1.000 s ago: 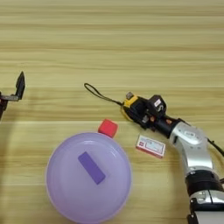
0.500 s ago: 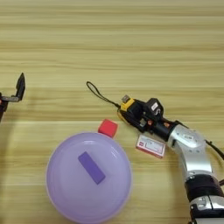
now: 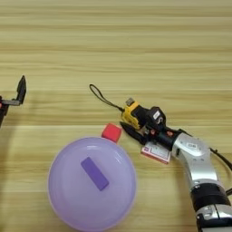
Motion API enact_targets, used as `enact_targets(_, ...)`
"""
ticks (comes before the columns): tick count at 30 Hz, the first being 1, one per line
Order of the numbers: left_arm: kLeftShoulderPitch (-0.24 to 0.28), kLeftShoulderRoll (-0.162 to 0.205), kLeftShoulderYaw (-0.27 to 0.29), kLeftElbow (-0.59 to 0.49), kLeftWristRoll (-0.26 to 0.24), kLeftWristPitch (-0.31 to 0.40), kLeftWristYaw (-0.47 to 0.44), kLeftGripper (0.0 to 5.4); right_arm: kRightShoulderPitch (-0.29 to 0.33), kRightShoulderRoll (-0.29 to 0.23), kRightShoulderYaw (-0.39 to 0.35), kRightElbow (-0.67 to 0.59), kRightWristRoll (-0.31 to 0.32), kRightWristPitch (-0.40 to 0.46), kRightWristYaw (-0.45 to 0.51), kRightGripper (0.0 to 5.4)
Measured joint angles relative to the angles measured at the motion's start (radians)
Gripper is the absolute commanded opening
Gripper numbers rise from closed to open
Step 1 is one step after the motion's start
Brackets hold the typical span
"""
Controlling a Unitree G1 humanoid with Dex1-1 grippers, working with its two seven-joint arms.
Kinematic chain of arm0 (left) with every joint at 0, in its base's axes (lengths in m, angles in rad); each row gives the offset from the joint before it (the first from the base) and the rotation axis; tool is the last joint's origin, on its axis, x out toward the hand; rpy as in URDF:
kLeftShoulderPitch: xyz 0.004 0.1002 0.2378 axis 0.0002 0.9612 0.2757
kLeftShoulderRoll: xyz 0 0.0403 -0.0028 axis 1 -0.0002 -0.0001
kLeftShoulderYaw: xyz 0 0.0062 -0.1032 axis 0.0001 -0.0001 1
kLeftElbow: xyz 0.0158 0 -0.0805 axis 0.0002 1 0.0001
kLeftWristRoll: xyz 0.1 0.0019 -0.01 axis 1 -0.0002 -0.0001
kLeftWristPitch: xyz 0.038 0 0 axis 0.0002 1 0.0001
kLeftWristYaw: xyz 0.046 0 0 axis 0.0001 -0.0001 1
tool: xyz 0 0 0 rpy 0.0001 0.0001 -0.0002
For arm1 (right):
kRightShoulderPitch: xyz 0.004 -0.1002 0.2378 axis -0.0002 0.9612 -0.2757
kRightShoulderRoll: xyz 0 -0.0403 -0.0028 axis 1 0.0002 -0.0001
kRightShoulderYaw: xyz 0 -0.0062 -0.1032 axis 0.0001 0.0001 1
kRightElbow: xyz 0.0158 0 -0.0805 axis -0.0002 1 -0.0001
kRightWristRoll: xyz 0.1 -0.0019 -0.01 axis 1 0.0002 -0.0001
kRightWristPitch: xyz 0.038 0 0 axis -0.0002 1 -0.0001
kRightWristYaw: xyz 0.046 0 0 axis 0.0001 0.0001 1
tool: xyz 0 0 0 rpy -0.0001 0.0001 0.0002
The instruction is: Move the objects on the table
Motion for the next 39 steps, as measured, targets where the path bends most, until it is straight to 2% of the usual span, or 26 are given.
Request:
enact_targets(8,0.0,0.0,0.0,0.0,0.0,0.0,0.0,5.4,0.0,0.004,-0.002,-0.003,0.005,0.001,0.0,5.38)
enact_targets(18,0.0,-0.001,-0.001,0.0,0.0,-0.001,0.001,5.4,0.0,0.024,-0.034,-0.058,0.054,-0.024,0.0,5.38)
enact_targets(28,0.0,-0.002,-0.002,0.0,0.001,-0.001,0.002,5.4,0.0,0.028,-0.047,-0.067,0.066,-0.026,0.0,5.38)
enact_targets(39,0.0,-0.002,-0.002,0.0,0.001,-0.003,0.003,5.4,-0.001,0.03,-0.067,-0.165,0.116,-0.045,0.001,5.38)
